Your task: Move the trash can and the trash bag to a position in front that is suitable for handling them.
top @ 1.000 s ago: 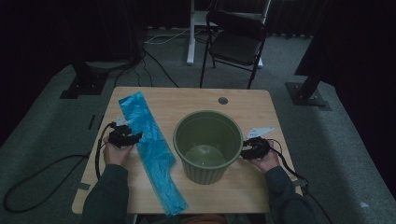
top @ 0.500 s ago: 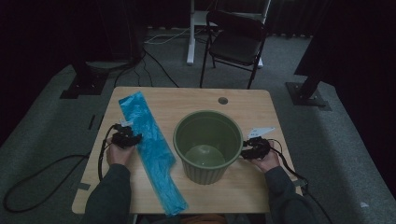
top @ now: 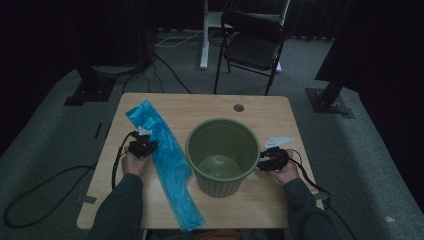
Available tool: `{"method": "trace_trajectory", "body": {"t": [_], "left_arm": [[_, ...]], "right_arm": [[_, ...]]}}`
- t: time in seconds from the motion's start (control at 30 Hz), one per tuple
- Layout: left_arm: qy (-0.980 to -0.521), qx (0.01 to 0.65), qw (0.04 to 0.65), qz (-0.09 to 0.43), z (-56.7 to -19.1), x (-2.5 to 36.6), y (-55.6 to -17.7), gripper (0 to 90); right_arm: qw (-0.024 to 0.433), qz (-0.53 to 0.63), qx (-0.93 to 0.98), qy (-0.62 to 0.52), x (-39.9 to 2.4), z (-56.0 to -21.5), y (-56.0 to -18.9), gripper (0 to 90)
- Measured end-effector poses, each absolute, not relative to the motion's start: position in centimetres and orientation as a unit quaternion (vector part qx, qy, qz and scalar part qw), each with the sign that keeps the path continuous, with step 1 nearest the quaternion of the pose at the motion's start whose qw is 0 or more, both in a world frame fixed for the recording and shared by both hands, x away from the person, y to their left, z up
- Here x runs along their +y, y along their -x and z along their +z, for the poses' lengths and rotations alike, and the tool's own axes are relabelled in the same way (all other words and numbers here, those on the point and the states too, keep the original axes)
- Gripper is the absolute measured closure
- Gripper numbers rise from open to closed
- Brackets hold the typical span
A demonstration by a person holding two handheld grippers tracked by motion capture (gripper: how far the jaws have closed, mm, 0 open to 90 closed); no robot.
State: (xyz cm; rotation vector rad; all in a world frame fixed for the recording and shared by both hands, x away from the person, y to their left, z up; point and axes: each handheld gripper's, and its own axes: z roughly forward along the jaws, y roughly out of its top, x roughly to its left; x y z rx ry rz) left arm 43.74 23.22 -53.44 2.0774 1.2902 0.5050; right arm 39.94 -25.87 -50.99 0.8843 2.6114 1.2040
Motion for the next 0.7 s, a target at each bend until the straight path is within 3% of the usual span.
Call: {"method": "trace_trajectory", "body": {"t": [0.4, 0.7], "left_arm": [[-0.826, 0.43, 0.338, 0.136, -53.35, 22.71, -43.72, 88.1], [-0.839, 0.412, 0.335, 0.123, -53.21, 22.68, -43.35, 88.1]], "right_arm": [[0.063, 0.396, 0.868, -0.294, -25.79, -51.16, -39.97, 50.5], [0.064, 0.395, 0.868, -0.295, -25.91, -51.18, -39.99, 51.0]]}}
